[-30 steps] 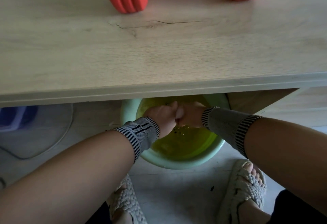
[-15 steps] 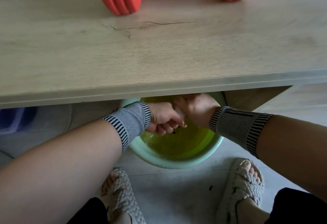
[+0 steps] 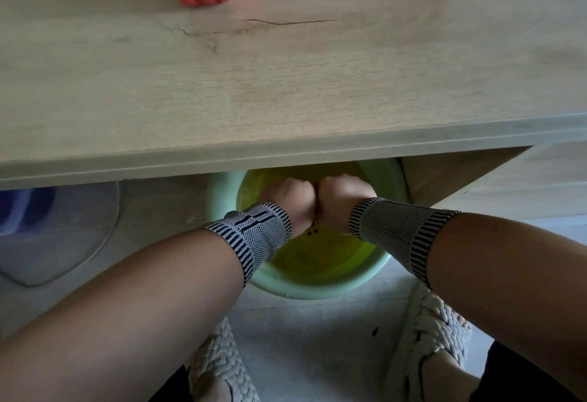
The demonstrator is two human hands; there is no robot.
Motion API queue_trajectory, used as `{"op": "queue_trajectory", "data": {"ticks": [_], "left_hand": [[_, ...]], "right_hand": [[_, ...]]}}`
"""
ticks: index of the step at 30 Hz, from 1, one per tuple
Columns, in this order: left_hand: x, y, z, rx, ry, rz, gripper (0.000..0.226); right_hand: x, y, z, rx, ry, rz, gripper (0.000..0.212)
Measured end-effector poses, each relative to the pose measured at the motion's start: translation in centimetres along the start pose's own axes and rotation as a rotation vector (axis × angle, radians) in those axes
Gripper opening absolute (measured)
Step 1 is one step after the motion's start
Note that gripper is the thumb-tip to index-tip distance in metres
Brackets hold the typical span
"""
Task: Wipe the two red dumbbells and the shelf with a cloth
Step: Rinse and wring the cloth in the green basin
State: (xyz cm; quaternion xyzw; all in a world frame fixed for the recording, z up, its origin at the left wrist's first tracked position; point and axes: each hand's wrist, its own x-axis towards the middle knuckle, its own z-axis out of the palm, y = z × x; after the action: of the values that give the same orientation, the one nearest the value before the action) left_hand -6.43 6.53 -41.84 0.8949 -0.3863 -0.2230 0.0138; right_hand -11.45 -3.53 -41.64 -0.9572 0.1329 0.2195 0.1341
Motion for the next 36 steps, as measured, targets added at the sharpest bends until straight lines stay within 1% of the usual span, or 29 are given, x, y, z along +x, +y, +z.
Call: {"op": "queue_trajectory", "data": {"ticks": [2, 5, 6, 7, 9, 10, 12, 15, 16, 17, 18, 19, 21, 22, 23, 24, 25, 26, 27, 28, 29, 30, 31, 32, 34, 35, 36], "left_hand": [[-0.1, 0.0, -0.2, 0.044, 0.022, 0.039, 0.020], [-0.1, -0.3, -0.3, 0.091, 0.057, 0.077, 0.015], [0.0, -0.3, -0.2, 0.094, 0.059, 0.083, 0.013], [0.1, -0.4, -0.2, 0.094, 0.061, 0.091, 0.012], [0.3, -0.5, 0.2, 0.094, 0.074, 0.111, 0.010], [0.4, -0.6, 0.3, 0.092, 0.074, 0.123, 0.010], [0.5, -0.8, 0.4, 0.056, 0.073, 0.144, 0.008], [0.4, -1.1, 0.4, 0.020, 0.077, 0.175, 0.011], [0.4, -1.2, 0.4, 0.015, 0.081, 0.189, 0.011], [0.5, -1.2, 0.4, 0.014, 0.082, 0.199, 0.011], [0.5, -1.3, 0.5, 0.016, 0.087, 0.203, 0.011], [0.6, -1.2, 0.5, 0.028, 0.094, 0.200, 0.012], [0.7, -1.6, 0.7, 0.062, 0.119, 0.169, 0.014], [0.7, -2.0, 0.9, 0.025, 0.102, 0.141, 0.015], [0.6, -2.3, 0.9, -0.053, 0.050, 0.106, 0.017], [0.6, -2.7, 1.1, -0.153, -0.011, 0.069, 0.021], [0.5, -3.1, 1.2, -0.239, -0.067, 0.035, 0.027], [0.4, -3.4, 1.3, -0.296, -0.099, 0.016, 0.036], [0.2, -3.6, 1.2, -0.341, -0.121, -0.012, 0.046], [0.1, -3.6, 1.3, -0.417, -0.133, -0.054, 0.054], [-0.2, -3.6, 0.9, -0.543, -0.157, -0.115, 0.059], [-0.6, -3.4, 0.5, -0.714, -0.191, -0.186, 0.061], [-1.1, -3.1, 0.2, -0.895, -0.226, -0.253, 0.060], [-1.6, -2.8, -0.1, -1.052, -0.253, -0.316, 0.056], [-2.6, -2.1, -0.3, -1.220, -0.229, -0.399, 0.039], [-2.9, -1.7, -0.5, -1.272, -0.193, -0.439, 0.030], [-3.2, -1.4, -0.7, -1.325, -0.166, -0.489, 0.025]], "right_hand": [[0.3, 0.1, 0.2, 0.070, -0.040, -0.009, 0.013], [0.9, 0.3, 0.4, 0.083, -0.108, -0.057, 0.029], [1.0, 0.3, 0.6, 0.089, -0.103, -0.087, 0.030], [1.1, 0.4, 0.5, 0.089, -0.124, -0.098, 0.028], [0.8, 0.3, 0.4, 0.038, -0.164, -0.179, 0.022], [0.6, 0.1, 0.2, 0.000, -0.155, -0.219, 0.025], [-0.2, -0.4, 0.1, -0.089, -0.204, -0.276, 0.029], [0.1, -0.3, -0.5, 0.009, -0.307, -0.112, 0.027], [0.1, -0.3, -0.6, 0.050, -0.325, -0.102, 0.028], [0.0, -0.5, -0.6, 0.127, -0.313, -0.041, 0.031], [0.1, -0.2, -0.1, 0.089, -0.300, -0.096, 0.032], [0.0, 0.0, 0.1, 0.151, -0.299, -0.037, 0.030], [0.3, -0.4, 0.1, 0.255, -0.276, -0.012, 0.021], [0.6, -0.4, 0.3, 0.244, -0.282, -0.007, 0.020], [0.7, -0.1, 0.5, 0.298, -0.291, -0.002, 0.024], [0.7, 0.3, 0.4, 0.422, -0.292, 0.033, 0.031], [0.8, 0.7, 0.4, 0.546, -0.306, 0.014, 0.036], [0.4, 0.7, 0.0, 0.554, -0.321, -0.031, 0.037], [0.2, 0.9, -0.3, 0.448, -0.260, -0.112, 0.033], [0.0, 1.0, -0.3, 0.508, -0.234, -0.057, 0.026], [-0.2, 1.0, -0.3, 0.522, -0.189, -0.006, 0.016], [-0.3, 1.1, -0.6, 0.616, -0.146, 0.099, 0.007], [-0.7, 1.1, -0.7, 0.684, -0.102, 0.168, 0.004], [-1.0, 0.8, -1.4, 0.819, -0.119, 0.283, 0.008], [-1.2, 1.6, -1.8, 0.833, -0.026, 0.236, 0.027], [-1.7, 1.8, -2.2, 0.839, 0.003, 0.231, 0.031], [-2.0, 2.0, -2.2, 0.810, 0.040, 0.225, 0.033]]}}
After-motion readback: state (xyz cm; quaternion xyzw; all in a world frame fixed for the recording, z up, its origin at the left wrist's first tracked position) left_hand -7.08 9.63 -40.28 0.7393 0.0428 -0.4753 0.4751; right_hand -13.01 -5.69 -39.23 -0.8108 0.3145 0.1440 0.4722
